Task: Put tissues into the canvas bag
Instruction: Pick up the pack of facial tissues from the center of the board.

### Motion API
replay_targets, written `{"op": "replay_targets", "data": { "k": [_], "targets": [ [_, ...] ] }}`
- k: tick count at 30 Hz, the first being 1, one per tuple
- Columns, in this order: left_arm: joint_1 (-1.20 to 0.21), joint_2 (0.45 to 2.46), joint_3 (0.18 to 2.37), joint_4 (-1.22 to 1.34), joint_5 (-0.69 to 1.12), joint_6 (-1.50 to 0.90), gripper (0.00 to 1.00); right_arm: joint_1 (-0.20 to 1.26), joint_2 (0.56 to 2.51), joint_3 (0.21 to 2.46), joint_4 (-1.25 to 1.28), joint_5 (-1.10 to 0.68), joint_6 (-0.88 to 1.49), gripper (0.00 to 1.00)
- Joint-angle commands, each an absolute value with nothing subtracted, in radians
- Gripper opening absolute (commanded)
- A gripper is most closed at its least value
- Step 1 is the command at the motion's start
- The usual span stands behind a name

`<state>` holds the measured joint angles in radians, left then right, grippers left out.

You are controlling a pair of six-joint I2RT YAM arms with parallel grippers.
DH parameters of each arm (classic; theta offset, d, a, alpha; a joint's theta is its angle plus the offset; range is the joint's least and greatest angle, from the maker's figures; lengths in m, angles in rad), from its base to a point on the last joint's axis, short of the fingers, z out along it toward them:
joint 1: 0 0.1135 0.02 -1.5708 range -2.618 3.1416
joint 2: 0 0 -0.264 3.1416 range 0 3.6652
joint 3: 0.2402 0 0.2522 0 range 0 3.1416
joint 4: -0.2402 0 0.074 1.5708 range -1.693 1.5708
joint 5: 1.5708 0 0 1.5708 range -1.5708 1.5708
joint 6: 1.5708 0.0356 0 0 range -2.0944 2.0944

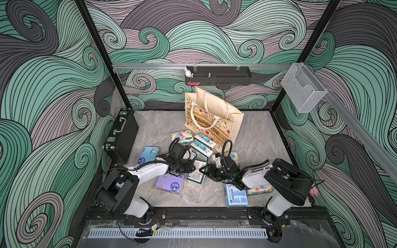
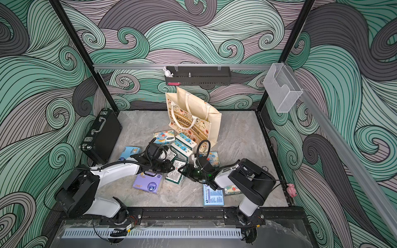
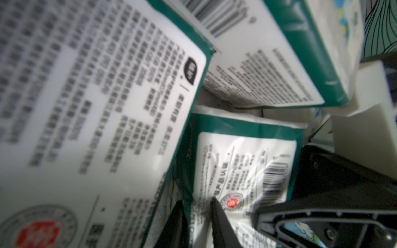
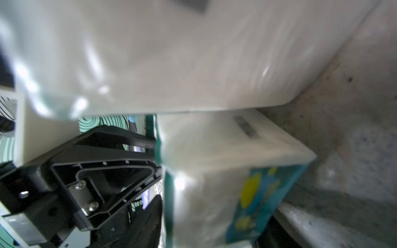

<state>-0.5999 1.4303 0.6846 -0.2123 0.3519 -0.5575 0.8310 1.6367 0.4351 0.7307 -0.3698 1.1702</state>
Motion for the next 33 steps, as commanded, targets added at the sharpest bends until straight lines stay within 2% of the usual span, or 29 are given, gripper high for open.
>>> {"op": "replay_targets", "data": {
  "k": [1,4,6,9,14,18,22,26,31,33],
  "targets": [
    [-0.604,1.39,0.674,-0.307,0.379,-0.539,0.44,0.831,1.568,0.445,0.694,-0.377,1.102,0.55],
    [-0.604,1.352,0.682,-0.33,0.368,-0.543,0.53,0.827,1.511,0.439,0.613,-0.358,1.057,0.52],
    [-0.604,1.313,0.685,-0.341,0.366,-0.552,0.58,0.824,1.458,0.433,0.542,-0.339,1.026,0.46],
    [-0.604,1.23,0.688,-0.334,0.395,-0.571,0.75,0.818,1.346,0.422,0.426,-0.311,0.974,0.44],
    [-0.604,1.071,0.726,-0.339,0.417,-0.572,0.76,0.804,1.073,0.428,0.181,-0.289,0.863,0.44],
    [-0.605,0.969,0.702,-0.221,0.477,-0.563,0.75,0.785,0.846,0.482,-0.04,-0.286,0.75,0.44],
    [-0.606,0.921,0.678,-0.063,0.611,-0.545,0.73,0.76,0.673,0.55,-0.195,-0.314,0.645,0.46],
    [-0.61,0.935,0.726,0.008,0.758,-0.506,0.73,0.729,0.594,0.623,-0.255,-0.391,0.603,0.47],
    [-0.614,0.959,0.921,-0.202,0.809,-0.298,0.84,0.721,0.572,0.719,-0.313,-0.422,0.541,0.47],
    [-0.615,0.949,0.955,-0.217,0.773,-0.234,0.98,0.721,0.564,0.744,-0.317,-0.418,0.504,0.47]
  ]
}}
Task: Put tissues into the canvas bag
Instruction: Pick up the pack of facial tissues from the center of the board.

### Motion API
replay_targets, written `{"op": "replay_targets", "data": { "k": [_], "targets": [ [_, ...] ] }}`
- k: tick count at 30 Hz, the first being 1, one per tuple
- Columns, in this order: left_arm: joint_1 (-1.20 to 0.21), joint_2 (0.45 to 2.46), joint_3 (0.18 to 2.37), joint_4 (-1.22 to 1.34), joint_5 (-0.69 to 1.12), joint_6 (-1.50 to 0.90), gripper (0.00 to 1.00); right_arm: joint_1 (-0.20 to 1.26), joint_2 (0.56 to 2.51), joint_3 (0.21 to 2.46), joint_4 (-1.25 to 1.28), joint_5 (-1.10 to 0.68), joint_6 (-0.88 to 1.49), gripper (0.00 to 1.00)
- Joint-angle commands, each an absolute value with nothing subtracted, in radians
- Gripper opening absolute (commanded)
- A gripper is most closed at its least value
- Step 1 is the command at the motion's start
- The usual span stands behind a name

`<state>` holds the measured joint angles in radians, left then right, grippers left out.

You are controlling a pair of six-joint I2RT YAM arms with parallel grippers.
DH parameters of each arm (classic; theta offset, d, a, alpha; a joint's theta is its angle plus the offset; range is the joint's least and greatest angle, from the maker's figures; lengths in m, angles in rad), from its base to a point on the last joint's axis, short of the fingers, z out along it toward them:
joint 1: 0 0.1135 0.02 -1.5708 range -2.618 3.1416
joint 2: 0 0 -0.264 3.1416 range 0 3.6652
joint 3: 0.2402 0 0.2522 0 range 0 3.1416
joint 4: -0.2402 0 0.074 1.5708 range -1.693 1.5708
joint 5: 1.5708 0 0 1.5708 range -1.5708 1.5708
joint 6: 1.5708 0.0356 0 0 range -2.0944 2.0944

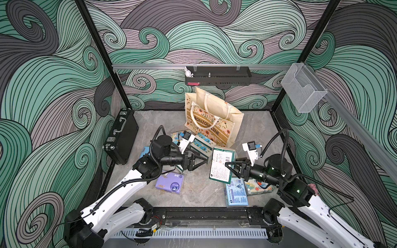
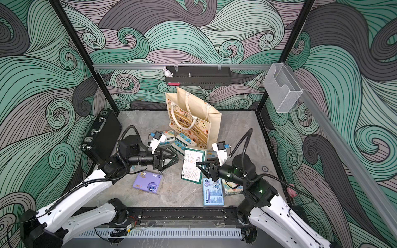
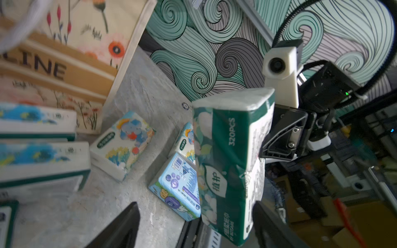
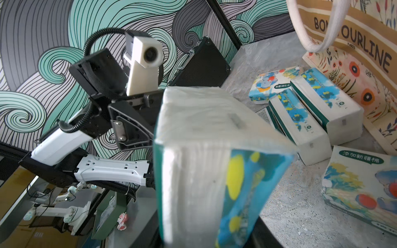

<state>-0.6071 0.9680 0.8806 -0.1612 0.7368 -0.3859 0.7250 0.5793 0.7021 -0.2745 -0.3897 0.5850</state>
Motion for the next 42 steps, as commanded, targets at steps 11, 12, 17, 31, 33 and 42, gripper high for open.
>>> {"op": "replay_targets", "data": {
  "k": [11,12,17,31,33,42],
  "targets": [
    [-0.621,0.944,0.898,0.036,0.819,-0.039,0.98,0.719,0.572,0.822,-0.274,-0.354,0.367,0.48],
    [-0.621,0.959,0.906,0.023,0.837,-0.026,0.97,0.719,0.569,0.821,-0.26,-0.363,0.361,0.48],
    [-0.62,1.035,0.915,-0.018,0.894,0.03,0.97,0.719,0.557,0.786,-0.169,-0.387,0.357,0.48],
    [-0.595,1.146,0.931,0.015,1.027,-0.005,0.97,0.719,0.629,0.758,-0.015,-0.441,0.364,0.46],
    [-0.593,1.149,0.931,0.027,1.059,-0.017,0.97,0.718,0.63,0.754,-0.025,-0.421,0.344,0.46],
    [-0.584,1.12,0.924,0.059,1.144,-0.031,0.99,0.718,0.672,0.777,-0.043,-0.374,0.31,0.42]
  ]
}}
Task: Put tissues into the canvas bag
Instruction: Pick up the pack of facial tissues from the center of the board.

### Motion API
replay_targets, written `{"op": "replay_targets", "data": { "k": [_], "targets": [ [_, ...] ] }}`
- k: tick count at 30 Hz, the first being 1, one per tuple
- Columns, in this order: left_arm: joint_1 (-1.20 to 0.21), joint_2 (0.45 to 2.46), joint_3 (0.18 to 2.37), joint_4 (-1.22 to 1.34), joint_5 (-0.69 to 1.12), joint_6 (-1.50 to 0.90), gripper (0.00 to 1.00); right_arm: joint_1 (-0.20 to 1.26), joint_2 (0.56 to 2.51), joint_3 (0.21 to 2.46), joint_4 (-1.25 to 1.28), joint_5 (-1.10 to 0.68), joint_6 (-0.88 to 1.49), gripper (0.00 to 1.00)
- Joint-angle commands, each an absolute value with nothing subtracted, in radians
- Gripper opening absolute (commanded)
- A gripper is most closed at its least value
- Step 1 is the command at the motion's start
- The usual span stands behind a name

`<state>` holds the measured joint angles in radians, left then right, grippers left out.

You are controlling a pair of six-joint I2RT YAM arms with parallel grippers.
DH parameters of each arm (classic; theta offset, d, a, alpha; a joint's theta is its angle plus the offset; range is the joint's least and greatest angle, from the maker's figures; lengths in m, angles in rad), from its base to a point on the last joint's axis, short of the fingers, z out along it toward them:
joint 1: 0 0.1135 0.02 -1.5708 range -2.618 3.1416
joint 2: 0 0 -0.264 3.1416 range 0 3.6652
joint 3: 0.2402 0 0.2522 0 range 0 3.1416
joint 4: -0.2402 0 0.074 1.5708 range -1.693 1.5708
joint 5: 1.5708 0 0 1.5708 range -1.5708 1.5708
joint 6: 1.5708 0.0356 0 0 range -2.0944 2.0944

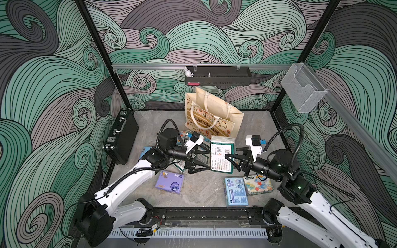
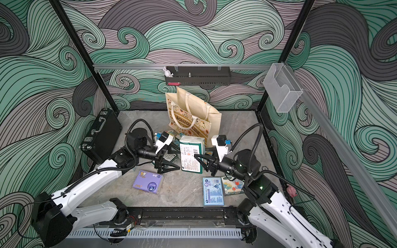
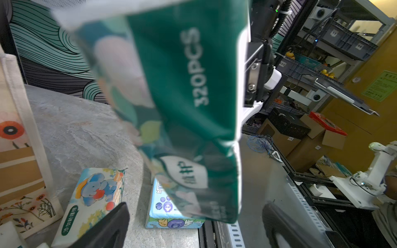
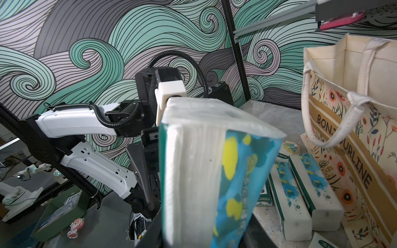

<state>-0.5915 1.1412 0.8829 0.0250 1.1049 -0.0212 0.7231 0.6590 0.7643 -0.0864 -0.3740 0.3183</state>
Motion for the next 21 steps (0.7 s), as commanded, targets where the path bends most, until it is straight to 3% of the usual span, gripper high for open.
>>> {"op": "replay_targets", "data": {
  "k": [1,8,17,21],
  "targets": [
    [-0.583,1.118,0.924,0.056,1.137,-0.031,0.99,0.718,0.68,0.775,-0.019,-0.386,0.32,0.42],
    [-0.578,1.149,0.957,0.023,1.1,-0.062,0.99,0.719,0.701,0.725,0.216,-0.458,0.362,0.42],
    [-0.579,1.149,0.956,0.029,1.101,-0.081,0.99,0.736,0.72,0.559,0.645,-0.375,0.306,0.4],
    [-0.578,1.142,0.956,0.032,1.097,-0.087,0.99,0.758,0.727,0.53,0.704,-0.327,0.287,0.37]
  ]
}}
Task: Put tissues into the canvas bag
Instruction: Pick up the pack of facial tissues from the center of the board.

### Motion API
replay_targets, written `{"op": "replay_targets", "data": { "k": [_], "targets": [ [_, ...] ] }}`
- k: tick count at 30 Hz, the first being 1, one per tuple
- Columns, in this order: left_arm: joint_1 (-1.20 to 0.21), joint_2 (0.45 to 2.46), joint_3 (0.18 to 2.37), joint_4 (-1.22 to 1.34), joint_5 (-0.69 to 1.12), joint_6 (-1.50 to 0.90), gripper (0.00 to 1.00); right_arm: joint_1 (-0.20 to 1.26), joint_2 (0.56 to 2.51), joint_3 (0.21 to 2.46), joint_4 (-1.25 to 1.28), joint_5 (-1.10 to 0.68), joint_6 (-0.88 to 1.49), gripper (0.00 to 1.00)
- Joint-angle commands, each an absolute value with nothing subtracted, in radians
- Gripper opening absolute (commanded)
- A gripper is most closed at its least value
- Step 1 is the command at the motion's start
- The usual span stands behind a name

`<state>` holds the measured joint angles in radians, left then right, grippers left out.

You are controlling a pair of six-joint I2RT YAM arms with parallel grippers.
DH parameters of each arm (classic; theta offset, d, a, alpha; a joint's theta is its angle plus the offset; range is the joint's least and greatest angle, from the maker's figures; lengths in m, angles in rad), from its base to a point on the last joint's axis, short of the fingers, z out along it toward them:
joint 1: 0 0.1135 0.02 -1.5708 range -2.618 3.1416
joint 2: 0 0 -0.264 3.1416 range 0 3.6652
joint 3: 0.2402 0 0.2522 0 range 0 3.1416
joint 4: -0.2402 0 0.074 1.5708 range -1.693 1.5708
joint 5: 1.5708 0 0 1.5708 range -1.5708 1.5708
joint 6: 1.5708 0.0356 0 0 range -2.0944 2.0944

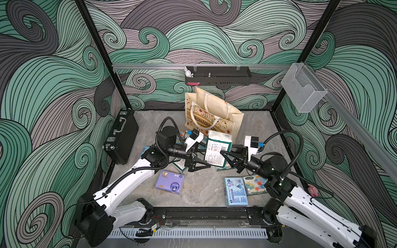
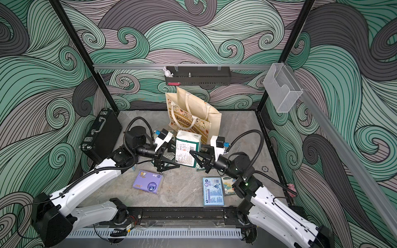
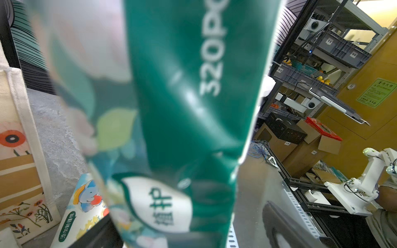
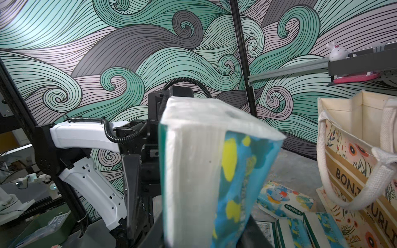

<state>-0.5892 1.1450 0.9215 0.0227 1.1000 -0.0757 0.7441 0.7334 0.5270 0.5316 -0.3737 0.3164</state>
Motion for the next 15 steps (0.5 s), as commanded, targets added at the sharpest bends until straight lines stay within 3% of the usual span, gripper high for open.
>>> {"op": "replay_targets", "data": {
  "k": [1,6,12,15],
  "targets": [
    [-0.579,1.14,0.956,0.034,1.095,-0.089,0.99,0.763,0.73,0.525,0.719,-0.323,0.287,0.36],
    [-0.578,1.14,0.956,0.033,1.096,-0.095,0.94,0.778,0.733,0.497,0.787,-0.263,0.322,0.35],
    [-0.578,1.14,0.965,0.017,1.104,-0.092,0.67,0.781,0.738,0.499,0.759,-0.261,0.347,0.34],
    [-0.578,1.138,0.967,0.016,1.106,-0.093,0.63,0.781,0.734,0.484,0.755,-0.259,0.357,0.34]
  ]
}}
